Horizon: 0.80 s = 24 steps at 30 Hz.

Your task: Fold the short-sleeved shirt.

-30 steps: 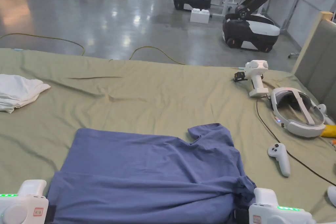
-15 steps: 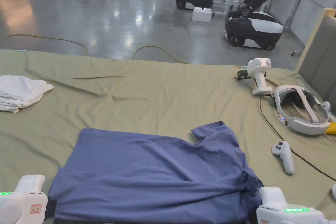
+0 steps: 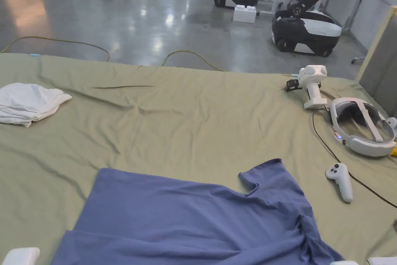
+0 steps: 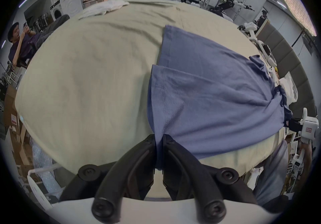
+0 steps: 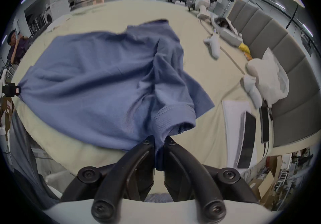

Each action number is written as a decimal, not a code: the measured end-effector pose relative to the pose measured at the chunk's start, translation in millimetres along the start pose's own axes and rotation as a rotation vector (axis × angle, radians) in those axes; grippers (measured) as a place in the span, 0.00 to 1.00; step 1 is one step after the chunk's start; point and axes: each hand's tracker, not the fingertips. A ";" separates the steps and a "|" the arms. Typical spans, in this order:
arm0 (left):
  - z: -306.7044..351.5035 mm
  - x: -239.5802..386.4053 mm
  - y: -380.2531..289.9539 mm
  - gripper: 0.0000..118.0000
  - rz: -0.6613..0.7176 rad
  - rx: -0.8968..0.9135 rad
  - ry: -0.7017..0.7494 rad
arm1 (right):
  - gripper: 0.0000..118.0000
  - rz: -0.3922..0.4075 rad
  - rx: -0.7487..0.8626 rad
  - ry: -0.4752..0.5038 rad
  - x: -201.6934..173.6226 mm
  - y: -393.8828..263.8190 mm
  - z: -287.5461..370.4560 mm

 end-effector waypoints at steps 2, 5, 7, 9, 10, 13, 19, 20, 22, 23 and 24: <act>-4.0 1.8 -6.6 0.07 0.005 -0.036 0.004 | 0.08 -0.015 -0.039 0.010 -2.8 -7.0 -14.2; -6.6 2.5 -8.4 0.07 0.007 -0.040 0.009 | 0.19 -0.023 -0.039 -0.009 -6.4 -6.5 -20.7; -7.8 1.7 -1.8 0.07 -0.002 -0.046 0.011 | 0.38 -0.017 -0.036 -0.067 -6.0 0.3 -18.5; -7.9 -1.4 2.7 0.15 0.010 -0.049 0.006 | 0.45 -0.008 -0.009 -0.103 -4.2 6.1 -8.2; -6.2 -2.5 5.8 0.25 0.024 -0.047 0.003 | 0.48 -0.028 0.031 -0.110 -4.7 11.0 7.2; 6.0 1.2 16.0 0.37 0.029 0.048 0.035 | 0.53 -0.093 0.162 -0.099 -2.3 27.3 38.3; 41.6 29.3 53.8 0.38 -0.008 0.333 -0.008 | 0.55 -0.157 0.553 -0.022 -23.0 70.5 95.8; 48.4 35.6 60.2 0.38 -0.010 0.388 -0.017 | 0.55 -0.168 0.609 -0.012 -28.8 77.7 101.1; 64.1 51.9 72.1 0.38 -0.014 0.516 -0.030 | 0.55 -0.191 0.739 0.004 -43.3 91.5 110.8; 71.1 59.2 77.2 0.38 -0.023 0.570 -0.034 | 0.55 -0.198 0.799 0.009 -50.4 97.3 114.9; 78.8 67.7 82.1 0.38 -0.033 0.630 -0.027 | 0.55 -0.208 0.852 0.003 -59.3 103.2 118.8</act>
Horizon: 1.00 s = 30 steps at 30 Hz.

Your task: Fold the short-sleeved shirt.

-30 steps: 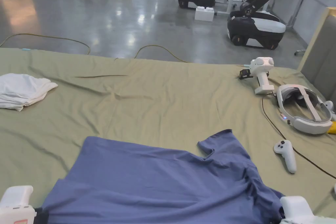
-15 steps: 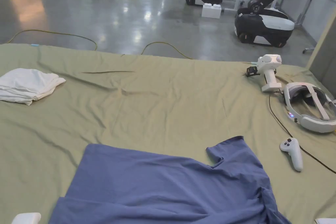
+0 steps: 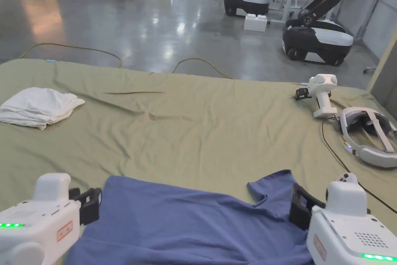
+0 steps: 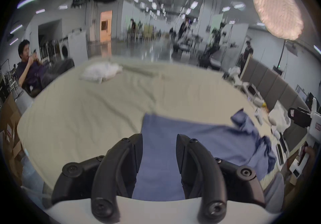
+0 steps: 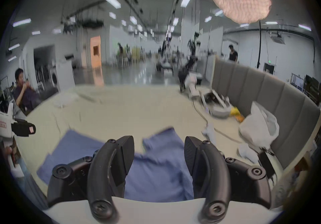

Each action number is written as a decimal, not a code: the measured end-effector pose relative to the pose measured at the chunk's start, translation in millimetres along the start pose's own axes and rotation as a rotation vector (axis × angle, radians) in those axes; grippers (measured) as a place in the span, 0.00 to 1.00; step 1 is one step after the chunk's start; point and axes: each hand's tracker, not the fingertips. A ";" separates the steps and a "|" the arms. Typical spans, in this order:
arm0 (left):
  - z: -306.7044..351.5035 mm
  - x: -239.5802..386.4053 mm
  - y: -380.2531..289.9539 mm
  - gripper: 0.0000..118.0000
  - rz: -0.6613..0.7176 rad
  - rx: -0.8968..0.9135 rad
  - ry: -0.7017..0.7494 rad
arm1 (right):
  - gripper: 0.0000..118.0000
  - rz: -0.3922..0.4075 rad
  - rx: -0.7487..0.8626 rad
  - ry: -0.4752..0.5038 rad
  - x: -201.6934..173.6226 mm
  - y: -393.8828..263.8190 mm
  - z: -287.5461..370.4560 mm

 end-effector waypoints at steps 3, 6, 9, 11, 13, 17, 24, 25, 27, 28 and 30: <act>9.0 22.3 17.7 0.38 -0.038 0.149 0.047 | 0.55 -0.001 0.144 0.002 -26.3 11.6 -1.8; 17.0 38.2 26.4 0.38 -0.096 0.284 0.066 | 0.54 0.000 0.244 0.000 -45.2 18.2 -1.9; 15.1 43.0 30.3 0.35 -0.149 0.351 0.093 | 0.33 -0.024 0.287 -0.012 -55.4 21.5 -1.8; 14.7 43.1 31.5 0.13 -0.152 0.381 0.086 | 0.05 -0.036 0.300 -0.021 -56.5 23.5 -4.3; 17.7 46.7 32.8 0.00 -0.148 0.394 0.088 | 0.00 -0.043 0.303 -0.042 -56.1 24.4 -5.8; 20.9 44.9 29.3 0.00 -0.152 0.421 0.044 | 0.00 -0.047 0.298 -0.020 -51.4 23.0 -9.3; -51.9 5.9 27.6 0.00 -0.123 0.060 0.044 | 0.00 -0.020 0.230 -0.023 -42.8 20.0 -23.6; -73.7 -3.3 28.6 0.00 -0.122 -0.021 0.037 | 0.00 -0.014 0.209 -0.021 -41.3 18.1 -27.7; -113.5 -21.2 30.5 0.00 -0.103 -0.157 0.016 | 0.00 -0.008 0.169 -0.013 -38.2 13.1 -35.1; -131.5 -29.5 31.4 0.00 -0.084 -0.216 -0.005 | 0.00 -0.001 0.153 -0.018 -36.8 9.5 -38.7; -166.9 -40.5 33.8 0.00 -0.047 -0.321 -0.023 | 0.00 0.011 0.111 -0.026 -33.2 2.2 -44.5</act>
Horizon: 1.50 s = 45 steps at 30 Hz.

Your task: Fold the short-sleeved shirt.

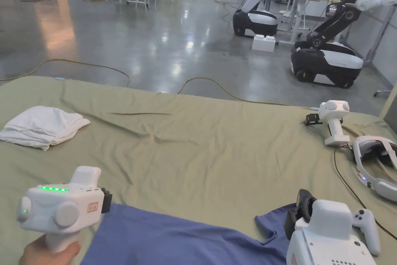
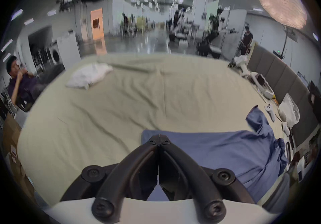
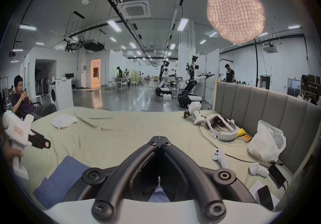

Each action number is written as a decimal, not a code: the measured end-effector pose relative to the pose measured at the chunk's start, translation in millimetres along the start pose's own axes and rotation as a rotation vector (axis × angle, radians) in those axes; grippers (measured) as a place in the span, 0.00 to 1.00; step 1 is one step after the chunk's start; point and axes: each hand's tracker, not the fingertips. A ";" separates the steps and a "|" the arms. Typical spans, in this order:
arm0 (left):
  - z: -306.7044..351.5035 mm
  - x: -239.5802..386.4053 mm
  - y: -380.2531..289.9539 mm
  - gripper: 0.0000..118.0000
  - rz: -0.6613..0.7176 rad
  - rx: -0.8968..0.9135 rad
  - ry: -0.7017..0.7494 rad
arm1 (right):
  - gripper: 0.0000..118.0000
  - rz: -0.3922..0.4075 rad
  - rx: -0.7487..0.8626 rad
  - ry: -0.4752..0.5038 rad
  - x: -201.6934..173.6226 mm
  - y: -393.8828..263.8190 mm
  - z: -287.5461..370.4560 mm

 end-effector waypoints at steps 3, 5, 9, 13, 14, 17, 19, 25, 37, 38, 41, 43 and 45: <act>-35.0 -6.2 16.1 0.03 0.034 -0.137 -0.006 | 0.00 0.000 -0.051 -0.007 6.9 -12.3 -6.0; -56.7 -8.1 23.3 0.26 0.046 -0.201 -0.023 | 0.00 0.006 -0.080 -0.020 11.9 -19.0 -7.4; -89.4 -0.8 29.0 0.49 0.045 -0.306 -0.038 | 0.00 0.021 -0.128 -0.046 23.9 -31.0 -10.0; -114.4 11.0 25.8 0.49 0.016 -0.392 0.030 | 0.00 0.027 -0.169 -0.074 36.4 -39.5 -13.5; -116.2 16.7 22.3 0.48 0.005 -0.397 0.029 | 0.00 0.026 -0.177 -0.078 39.0 -41.0 -14.6; -108.6 32.0 17.4 0.32 -0.106 -0.331 0.087 | 0.00 0.017 -0.208 -0.092 49.0 -45.2 -19.6; -103.7 41.5 14.3 0.09 -0.211 -0.308 0.077 | 0.00 -0.003 -0.242 -0.099 57.2 -47.2 -27.9; -85.4 37.3 13.1 0.06 -0.203 -0.270 0.052 | 0.33 -0.066 -0.509 -0.064 99.5 -44.4 -91.1; -18.8 18.7 8.3 0.06 -0.128 -0.075 -0.013 | 0.50 -0.088 -1.009 0.028 145.5 -103.3 -241.0; -17.4 17.7 6.9 0.06 -0.125 -0.074 -0.013 | 0.44 -0.090 -1.043 0.039 144.7 -108.4 -246.5; -19.5 16.5 1.5 0.06 -0.122 -0.078 -0.005 | 0.30 -0.050 -1.038 0.019 139.7 -112.6 -246.4; -19.4 17.2 -1.5 0.06 -0.114 -0.080 -0.005 | 0.02 -0.037 -1.018 0.013 140.5 -110.0 -244.9; -19.8 16.0 -2.4 0.06 -0.111 -0.083 -0.008 | 0.01 -0.050 -0.988 0.034 144.0 -109.7 -239.4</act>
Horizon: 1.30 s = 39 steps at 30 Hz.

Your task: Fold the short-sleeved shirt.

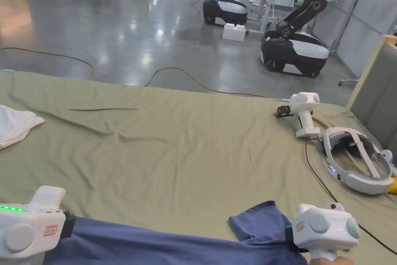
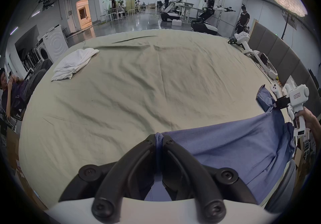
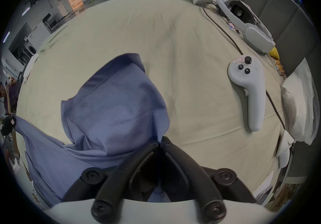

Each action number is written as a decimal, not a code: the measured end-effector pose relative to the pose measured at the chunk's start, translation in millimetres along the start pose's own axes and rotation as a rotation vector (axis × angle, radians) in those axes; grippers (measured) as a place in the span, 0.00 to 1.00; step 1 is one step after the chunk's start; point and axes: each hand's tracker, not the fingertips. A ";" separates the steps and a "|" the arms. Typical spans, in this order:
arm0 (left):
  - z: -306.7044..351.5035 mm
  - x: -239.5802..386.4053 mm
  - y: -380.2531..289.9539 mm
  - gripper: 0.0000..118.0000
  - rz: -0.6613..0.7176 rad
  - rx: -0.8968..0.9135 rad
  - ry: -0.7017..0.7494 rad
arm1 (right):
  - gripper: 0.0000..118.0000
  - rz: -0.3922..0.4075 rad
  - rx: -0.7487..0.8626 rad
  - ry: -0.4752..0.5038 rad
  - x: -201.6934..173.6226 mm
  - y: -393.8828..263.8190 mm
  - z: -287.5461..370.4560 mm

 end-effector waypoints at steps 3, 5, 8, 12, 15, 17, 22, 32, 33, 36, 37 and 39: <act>3.5 -0.7 -3.0 0.06 0.007 0.001 -0.002 | 0.00 -0.056 0.067 0.021 6.1 -7.5 16.3; 9.9 -3.7 -4.7 0.06 0.017 0.010 -0.013 | 0.00 -0.053 0.125 0.038 7.8 -15.0 39.2; 26.2 -7.0 -11.6 0.06 0.028 0.030 -0.029 | 0.00 -0.025 0.199 0.060 5.1 -35.0 85.3; 58.2 -13.0 -27.9 0.06 0.045 0.070 -0.057 | 0.01 0.069 0.288 0.038 0.3 -70.1 146.0; 84.7 -18.0 -45.4 0.06 0.070 0.104 -0.076 | 0.00 0.085 0.313 0.028 1.2 -99.7 179.6; 100.3 -21.8 -58.7 0.06 0.081 0.122 -0.095 | 0.00 0.088 0.312 0.026 4.3 -120.0 193.4; 129.3 -26.2 -100.6 0.06 0.109 0.109 -0.130 | 0.00 0.115 0.255 0.009 8.7 -177.1 208.6; 88.0 -34.5 -188.4 0.06 0.054 -0.201 -0.099 | 0.01 0.190 0.020 -0.088 5.8 -253.9 149.9; 82.8 -33.7 -193.3 0.06 0.048 -0.219 -0.090 | 0.01 0.189 0.001 -0.089 4.8 -257.0 142.3; 79.4 -18.8 -198.3 0.07 0.035 -0.210 -0.064 | 0.01 0.182 -0.017 -0.086 1.6 -261.1 126.1; 78.5 -17.5 -197.8 0.09 0.039 -0.203 -0.057 | 0.05 0.179 -0.016 -0.089 0.3 -261.2 123.1; 82.7 -11.5 -194.3 0.11 0.053 -0.198 -0.046 | 0.11 0.182 -0.010 -0.101 -1.8 -260.7 122.2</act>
